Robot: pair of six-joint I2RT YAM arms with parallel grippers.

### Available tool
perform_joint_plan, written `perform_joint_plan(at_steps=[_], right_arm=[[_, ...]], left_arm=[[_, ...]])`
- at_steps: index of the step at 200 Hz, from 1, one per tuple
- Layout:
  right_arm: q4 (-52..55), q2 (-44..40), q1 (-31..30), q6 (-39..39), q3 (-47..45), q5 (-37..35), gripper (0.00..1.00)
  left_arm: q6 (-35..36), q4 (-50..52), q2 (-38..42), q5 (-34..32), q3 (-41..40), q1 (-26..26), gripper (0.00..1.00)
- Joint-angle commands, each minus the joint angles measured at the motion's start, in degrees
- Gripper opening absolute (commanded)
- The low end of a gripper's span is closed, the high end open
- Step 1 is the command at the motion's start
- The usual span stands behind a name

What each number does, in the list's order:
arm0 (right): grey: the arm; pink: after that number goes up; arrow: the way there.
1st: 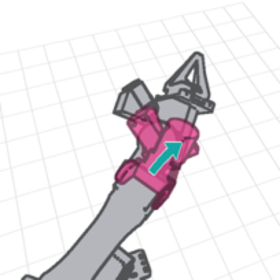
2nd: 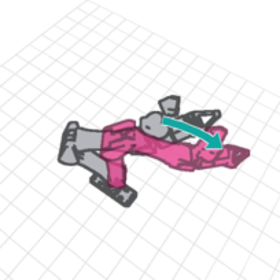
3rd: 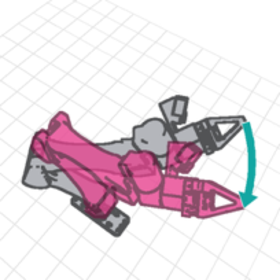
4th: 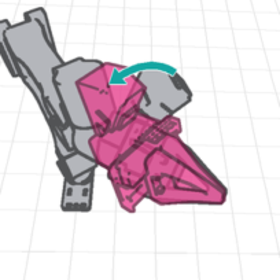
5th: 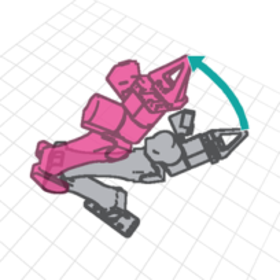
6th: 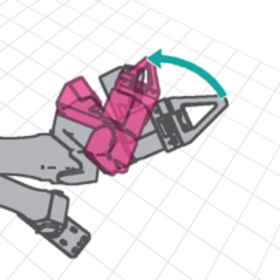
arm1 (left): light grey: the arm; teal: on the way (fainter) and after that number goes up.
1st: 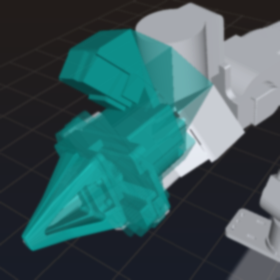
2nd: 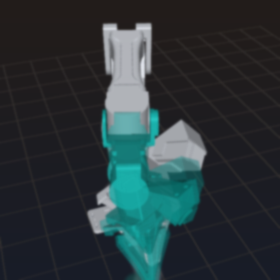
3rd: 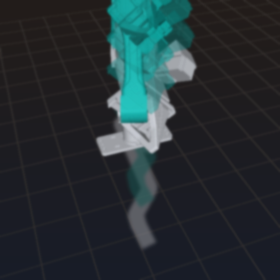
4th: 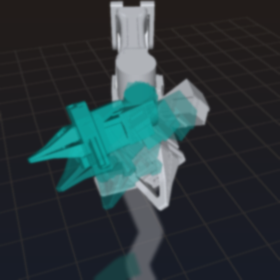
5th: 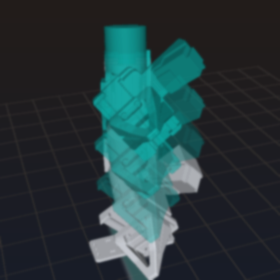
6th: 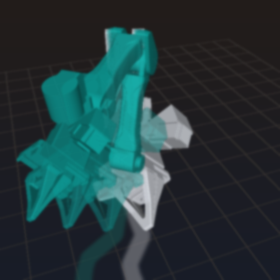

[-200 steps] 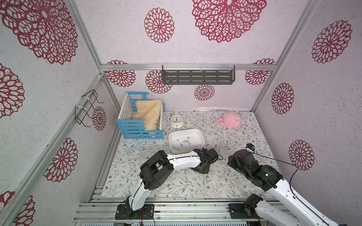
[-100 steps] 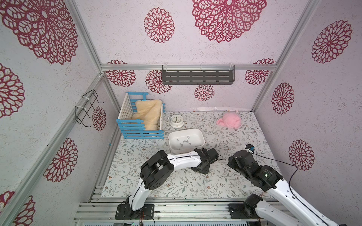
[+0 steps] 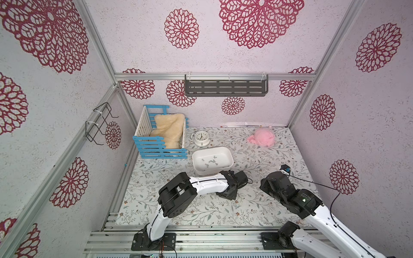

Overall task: Put the screws on the desktop into the storage box
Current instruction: Pick up the screw from the center of the board.

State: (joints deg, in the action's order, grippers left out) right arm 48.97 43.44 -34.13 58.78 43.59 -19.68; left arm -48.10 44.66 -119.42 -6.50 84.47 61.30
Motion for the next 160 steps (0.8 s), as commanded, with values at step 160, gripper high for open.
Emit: perform_joint_plan(at_steps=[160], right_arm=[[-1.86,-0.29,0.34,0.65,-0.04,-0.03,0.3]], left_arm=[[-0.09,4.68,1.36,0.56,-2.13,2.07,0.11]])
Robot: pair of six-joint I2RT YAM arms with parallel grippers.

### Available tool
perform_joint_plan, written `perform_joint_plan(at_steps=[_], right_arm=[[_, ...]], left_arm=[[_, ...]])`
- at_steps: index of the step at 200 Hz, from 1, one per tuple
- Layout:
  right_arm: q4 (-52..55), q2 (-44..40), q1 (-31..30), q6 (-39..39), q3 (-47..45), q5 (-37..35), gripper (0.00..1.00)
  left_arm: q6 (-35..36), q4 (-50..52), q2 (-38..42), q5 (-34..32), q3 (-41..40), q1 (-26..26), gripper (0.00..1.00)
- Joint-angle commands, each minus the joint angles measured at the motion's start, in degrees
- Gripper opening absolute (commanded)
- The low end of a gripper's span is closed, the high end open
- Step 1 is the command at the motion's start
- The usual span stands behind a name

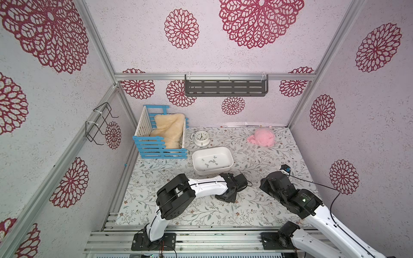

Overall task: Put the screws on the desktop into the storage box
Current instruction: Pick up the screw from the center of the board, then place the screw in the storage box.

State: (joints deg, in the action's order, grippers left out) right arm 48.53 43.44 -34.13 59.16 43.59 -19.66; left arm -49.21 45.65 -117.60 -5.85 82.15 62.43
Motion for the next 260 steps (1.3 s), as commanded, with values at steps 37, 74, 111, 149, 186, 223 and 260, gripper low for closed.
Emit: perform_joint_plan(at_steps=[37,74,111,149,186,223,260], right_arm=[[-1.42,-0.02,0.32,0.67,0.82,0.41,0.3],[-1.51,1.06,0.38,1.05,2.15,0.28,0.29],[-2.54,3.87,0.38,1.13,3.58,1.17,0.29],[-4.34,7.52,0.38,1.31,4.09,2.94,0.29],[-6.88,11.13,0.37,1.48,3.55,4.72,0.29],[-9.76,14.66,0.35,1.31,3.77,6.0,0.29],[-11.53,16.83,0.37,1.4,3.6,6.76,0.3]], left_arm=[[1.4,6.26,3.63,-1.48,1.49,0.93,0.1],[1.84,9.72,9.3,-2.68,2.39,0.44,0.09],[2.16,13.37,14.52,-3.42,2.44,-1.62,0.08],[3.96,18.04,19.62,-5.18,4.01,-5.45,0.08],[6.65,20.04,22.76,-5.24,5.68,-10.89,0.09],[10.57,21.24,22.03,-4.42,8.67,-16.72,0.09],[14.24,21.41,18.68,-2.92,12.58,-22.15,0.09]])
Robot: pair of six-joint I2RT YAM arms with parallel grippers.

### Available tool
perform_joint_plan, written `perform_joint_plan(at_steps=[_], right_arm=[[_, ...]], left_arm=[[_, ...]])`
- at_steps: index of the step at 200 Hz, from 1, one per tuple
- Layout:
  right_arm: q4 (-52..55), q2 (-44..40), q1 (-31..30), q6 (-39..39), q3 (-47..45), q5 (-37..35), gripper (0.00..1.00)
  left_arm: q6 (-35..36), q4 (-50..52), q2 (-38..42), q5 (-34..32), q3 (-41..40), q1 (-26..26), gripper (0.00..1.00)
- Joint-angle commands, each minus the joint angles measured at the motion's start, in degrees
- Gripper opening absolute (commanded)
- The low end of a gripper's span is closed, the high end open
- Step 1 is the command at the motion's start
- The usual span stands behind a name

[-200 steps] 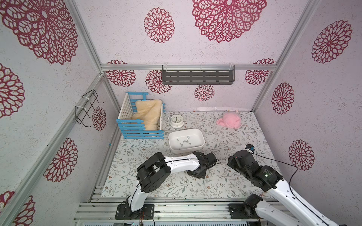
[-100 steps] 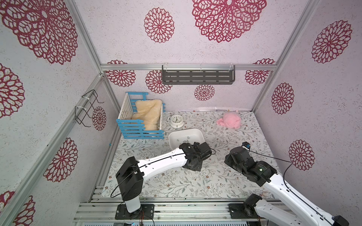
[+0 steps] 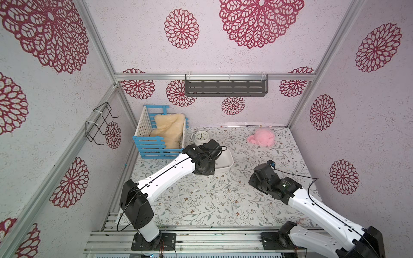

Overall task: Put the screws on the desktop into the storage box
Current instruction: Place the screw in the storage box.

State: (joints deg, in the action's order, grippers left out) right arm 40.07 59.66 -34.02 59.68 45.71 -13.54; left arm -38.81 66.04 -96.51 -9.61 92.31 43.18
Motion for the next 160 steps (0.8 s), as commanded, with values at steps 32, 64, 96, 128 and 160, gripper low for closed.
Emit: perform_joint_plan(at_steps=[32,64,96,128,160], right_arm=[[-4.0,1.16,0.27,0.88,0.72,0.89,0.3],[-4.65,1.16,0.2,0.88,-0.35,1.11,0.3],[-4.63,1.07,1.18,-0.59,-0.41,1.01,0.31],[-4.29,0.12,2.92,-2.08,-0.45,1.06,0.31],[-4.65,-0.21,4.52,-3.45,-0.96,1.81,0.32]], left_arm=[[6.13,1.0,-6.77,2.2,5.5,-6.15,0.08],[7.83,0.93,-11.25,2.74,8.74,-8.35,0.08],[9.74,1.02,-15.45,3.78,12.53,-10.15,0.08],[10.66,1.68,-21.72,4.85,16.19,-11.7,0.08],[11.2,2.79,-26.59,5.61,20.81,-12.51,0.08]])
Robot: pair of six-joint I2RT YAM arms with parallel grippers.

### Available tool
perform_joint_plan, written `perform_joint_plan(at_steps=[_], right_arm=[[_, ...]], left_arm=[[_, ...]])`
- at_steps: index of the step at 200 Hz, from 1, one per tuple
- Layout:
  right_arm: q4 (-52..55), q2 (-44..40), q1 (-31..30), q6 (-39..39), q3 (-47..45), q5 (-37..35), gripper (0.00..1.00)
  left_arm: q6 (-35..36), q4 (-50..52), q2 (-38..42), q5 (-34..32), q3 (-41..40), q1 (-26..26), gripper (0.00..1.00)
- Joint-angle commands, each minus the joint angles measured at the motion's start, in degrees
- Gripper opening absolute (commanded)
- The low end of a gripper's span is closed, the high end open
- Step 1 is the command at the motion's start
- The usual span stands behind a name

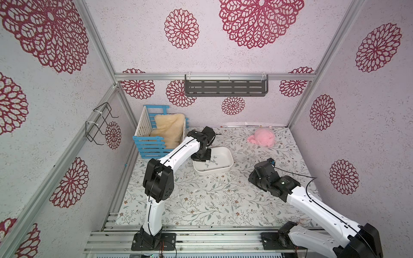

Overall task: Put the screws on the desktop into the storage box
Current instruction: Place the screw in the storage box.

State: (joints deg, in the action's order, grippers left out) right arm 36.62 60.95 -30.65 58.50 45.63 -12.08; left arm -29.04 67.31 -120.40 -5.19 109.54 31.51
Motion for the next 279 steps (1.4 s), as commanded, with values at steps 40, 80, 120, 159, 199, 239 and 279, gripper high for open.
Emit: perform_joint_plan(at_steps=[40,80,120,159,199,239,279], right_arm=[[-2.92,-0.57,2.99,-4.31,-1.72,2.08,0.33],[-3.79,0.16,3.79,-5.56,-1.84,3.12,0.33],[-3.8,-0.56,4.57,-6.48,-2.72,4.03,0.34],[-3.6,-1.47,4.9,-6.86,-3.61,4.73,0.34],[-3.48,-2.21,4.99,-6.87,-3.57,5.72,0.35],[-2.75,-2.41,4.93,-6.52,-2.84,7.23,0.35],[-1.01,-2.09,4.89,-6.0,-1.89,8.38,0.35]], left_arm=[[1.76,3.39,-9.24,1.88,10.82,-1.32,0.08],[0.97,4.06,-14.39,3.34,14.54,-1.89,0.09],[0.61,4.45,-16.83,3.76,16.2,-1.89,0.13],[-0.23,4.76,-17.02,4.15,16.49,-1.84,0.23],[-0.24,5.28,-14.38,3.19,16.74,-1.88,0.34],[-0.42,5.55,-8.21,1.92,15.01,-1.21,0.46],[-1.5,5.47,2.33,0.97,9.31,-0.24,0.56]])
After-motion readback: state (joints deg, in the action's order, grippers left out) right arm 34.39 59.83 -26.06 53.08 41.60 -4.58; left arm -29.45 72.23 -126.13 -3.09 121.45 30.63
